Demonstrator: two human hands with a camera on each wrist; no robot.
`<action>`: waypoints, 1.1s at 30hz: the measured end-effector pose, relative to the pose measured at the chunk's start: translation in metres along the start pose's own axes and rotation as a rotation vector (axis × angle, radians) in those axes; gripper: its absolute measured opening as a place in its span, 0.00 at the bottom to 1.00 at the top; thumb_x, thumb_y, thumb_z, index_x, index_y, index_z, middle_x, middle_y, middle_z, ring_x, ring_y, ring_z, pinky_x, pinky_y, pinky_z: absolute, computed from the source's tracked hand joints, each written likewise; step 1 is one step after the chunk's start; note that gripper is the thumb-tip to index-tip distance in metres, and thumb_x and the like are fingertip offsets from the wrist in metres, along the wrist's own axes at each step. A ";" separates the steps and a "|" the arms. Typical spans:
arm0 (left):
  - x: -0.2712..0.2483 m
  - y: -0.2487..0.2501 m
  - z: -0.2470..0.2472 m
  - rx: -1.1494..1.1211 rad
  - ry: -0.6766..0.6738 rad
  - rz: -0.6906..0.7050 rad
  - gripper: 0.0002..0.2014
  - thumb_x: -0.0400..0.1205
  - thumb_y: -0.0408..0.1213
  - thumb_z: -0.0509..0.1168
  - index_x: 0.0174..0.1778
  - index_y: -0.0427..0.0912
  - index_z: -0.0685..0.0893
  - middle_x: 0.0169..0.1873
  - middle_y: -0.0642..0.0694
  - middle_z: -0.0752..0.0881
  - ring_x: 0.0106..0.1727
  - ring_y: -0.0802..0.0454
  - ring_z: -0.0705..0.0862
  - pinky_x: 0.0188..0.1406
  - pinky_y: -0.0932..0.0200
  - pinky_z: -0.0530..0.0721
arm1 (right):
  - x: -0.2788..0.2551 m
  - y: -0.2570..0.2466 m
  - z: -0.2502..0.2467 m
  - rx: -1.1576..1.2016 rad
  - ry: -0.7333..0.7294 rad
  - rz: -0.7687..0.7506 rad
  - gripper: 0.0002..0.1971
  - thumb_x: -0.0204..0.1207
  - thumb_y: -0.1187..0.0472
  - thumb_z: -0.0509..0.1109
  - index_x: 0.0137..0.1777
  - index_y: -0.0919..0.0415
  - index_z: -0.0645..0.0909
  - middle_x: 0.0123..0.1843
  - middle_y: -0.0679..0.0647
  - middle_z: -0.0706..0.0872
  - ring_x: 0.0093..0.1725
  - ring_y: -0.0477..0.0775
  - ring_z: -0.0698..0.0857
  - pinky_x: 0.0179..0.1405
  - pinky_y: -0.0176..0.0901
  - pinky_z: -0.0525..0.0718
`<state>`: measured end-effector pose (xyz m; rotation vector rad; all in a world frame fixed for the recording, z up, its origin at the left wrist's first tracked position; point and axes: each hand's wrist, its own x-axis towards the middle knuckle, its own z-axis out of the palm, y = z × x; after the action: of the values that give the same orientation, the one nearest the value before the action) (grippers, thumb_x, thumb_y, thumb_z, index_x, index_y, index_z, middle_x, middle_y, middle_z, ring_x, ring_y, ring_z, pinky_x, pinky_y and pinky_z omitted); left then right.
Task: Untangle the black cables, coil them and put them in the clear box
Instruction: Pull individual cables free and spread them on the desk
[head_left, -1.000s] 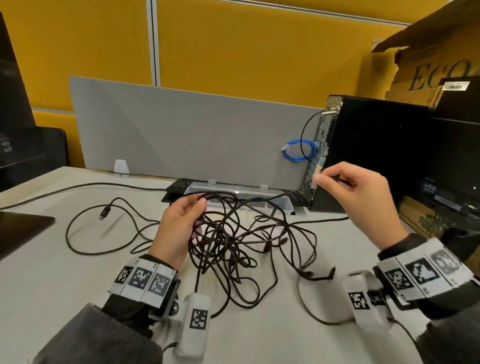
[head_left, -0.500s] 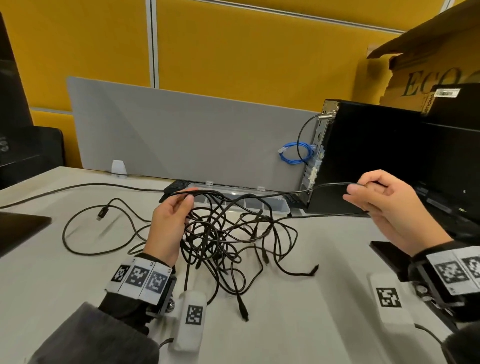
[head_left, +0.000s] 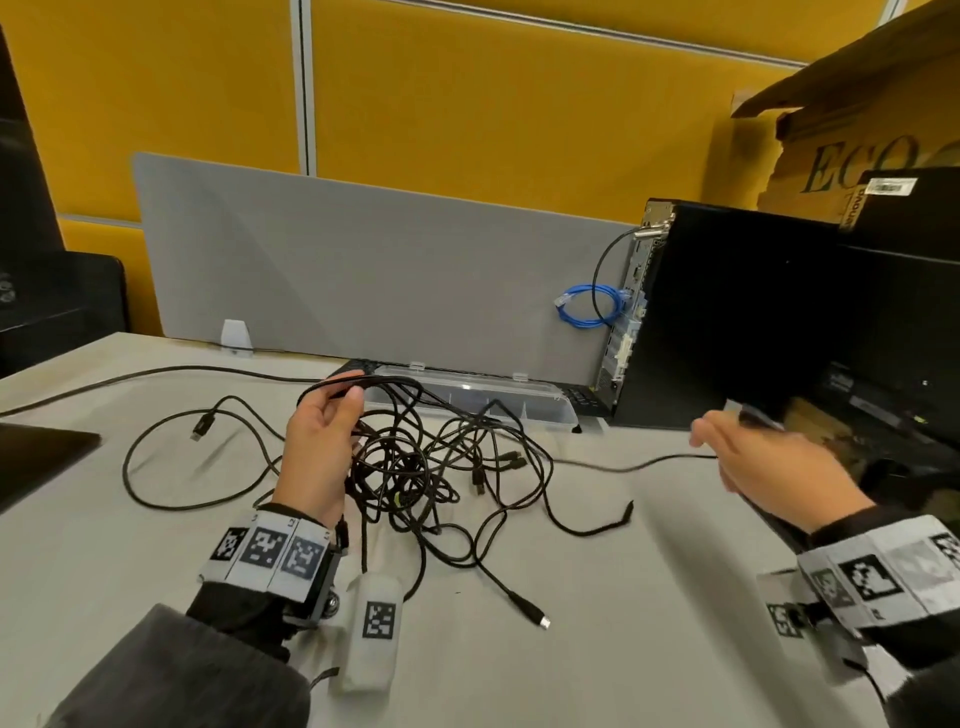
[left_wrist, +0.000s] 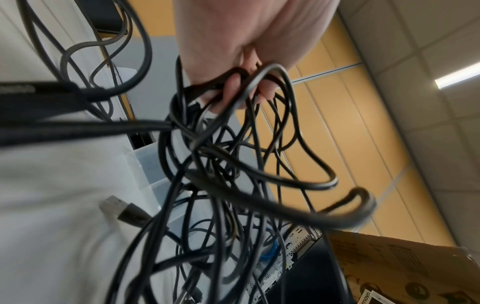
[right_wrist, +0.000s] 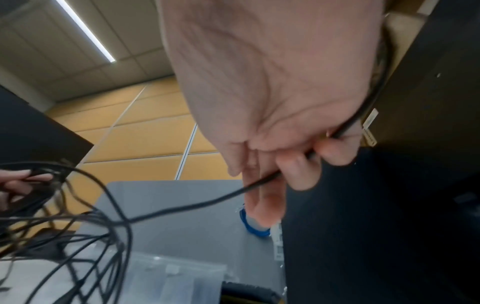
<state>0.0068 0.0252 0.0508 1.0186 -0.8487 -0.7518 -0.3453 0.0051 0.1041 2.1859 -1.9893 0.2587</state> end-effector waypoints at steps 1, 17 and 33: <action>0.000 -0.001 0.000 -0.005 -0.023 0.001 0.11 0.85 0.36 0.59 0.61 0.46 0.79 0.40 0.50 0.82 0.32 0.59 0.74 0.32 0.63 0.73 | 0.000 -0.005 0.006 0.098 -0.066 0.004 0.14 0.85 0.50 0.47 0.53 0.48 0.75 0.33 0.43 0.74 0.35 0.46 0.79 0.34 0.38 0.75; -0.010 0.008 0.007 -0.098 -0.275 0.030 0.26 0.78 0.22 0.62 0.63 0.59 0.73 0.38 0.47 0.82 0.31 0.59 0.76 0.29 0.66 0.75 | 0.001 -0.102 -0.007 1.272 -0.244 -0.163 0.15 0.80 0.47 0.56 0.64 0.45 0.77 0.60 0.46 0.84 0.62 0.45 0.81 0.60 0.42 0.80; -0.013 0.022 0.001 0.014 0.058 0.409 0.14 0.73 0.41 0.71 0.53 0.48 0.80 0.46 0.54 0.85 0.43 0.66 0.83 0.44 0.70 0.82 | 0.026 -0.167 -0.086 1.220 -0.095 -0.459 0.12 0.84 0.54 0.59 0.40 0.56 0.76 0.30 0.49 0.80 0.28 0.45 0.78 0.25 0.33 0.75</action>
<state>0.0026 0.0439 0.0687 0.8379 -0.9736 -0.3680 -0.1772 0.0166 0.1919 3.2315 -1.3612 1.6477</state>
